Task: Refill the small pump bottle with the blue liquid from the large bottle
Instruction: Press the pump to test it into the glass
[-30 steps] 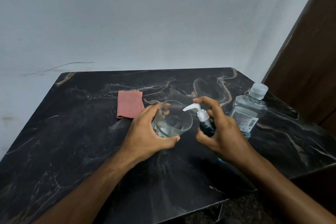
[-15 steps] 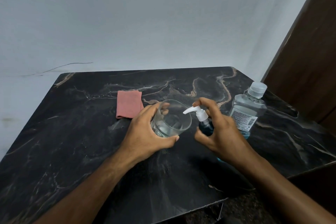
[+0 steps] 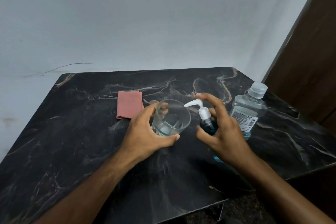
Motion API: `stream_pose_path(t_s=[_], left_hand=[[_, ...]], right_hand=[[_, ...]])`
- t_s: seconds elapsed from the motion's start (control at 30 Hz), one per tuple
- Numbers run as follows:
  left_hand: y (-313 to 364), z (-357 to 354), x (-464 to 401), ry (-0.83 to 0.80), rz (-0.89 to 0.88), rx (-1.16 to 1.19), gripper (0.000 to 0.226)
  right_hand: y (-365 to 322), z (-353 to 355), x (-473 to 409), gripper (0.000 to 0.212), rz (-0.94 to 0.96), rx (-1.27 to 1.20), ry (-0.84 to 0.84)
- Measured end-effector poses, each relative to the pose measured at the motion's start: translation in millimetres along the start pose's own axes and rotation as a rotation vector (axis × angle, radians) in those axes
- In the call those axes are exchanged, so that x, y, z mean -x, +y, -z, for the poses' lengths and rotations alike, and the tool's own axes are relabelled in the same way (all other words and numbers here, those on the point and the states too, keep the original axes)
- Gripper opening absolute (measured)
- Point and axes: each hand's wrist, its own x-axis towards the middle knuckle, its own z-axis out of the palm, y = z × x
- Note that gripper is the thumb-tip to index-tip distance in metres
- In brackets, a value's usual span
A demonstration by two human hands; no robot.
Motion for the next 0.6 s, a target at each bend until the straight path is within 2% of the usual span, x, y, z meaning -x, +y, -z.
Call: stream_pose_path(t_s=[0.17, 0.33, 0.47, 0.6], left_hand=[[2.5, 0.7, -8.9, 0.061, 0.115, 0.01, 0.081], [3.0, 2.2, -39.1, 0.1, 0.248, 0.02, 0.081], [-5.0, -3.1, -71.3, 0.144, 0.284, 0.002, 0.082], [-20.3, -9.7, -100.0, 0.185, 0.328, -0.047, 0.079]], right_hand=[[-2.9, 0.1, -6.2, 0.078, -0.051, -0.188, 0.124], [-2.8, -5.7, -14.7, 0.077, -0.145, -0.168, 0.117], [-6.3, -15.0, -22.3, 0.041, -0.158, -0.084, 0.081], [-1.6, -15.0, -21.6, 0.037, -0.155, 0.006, 0.146]])
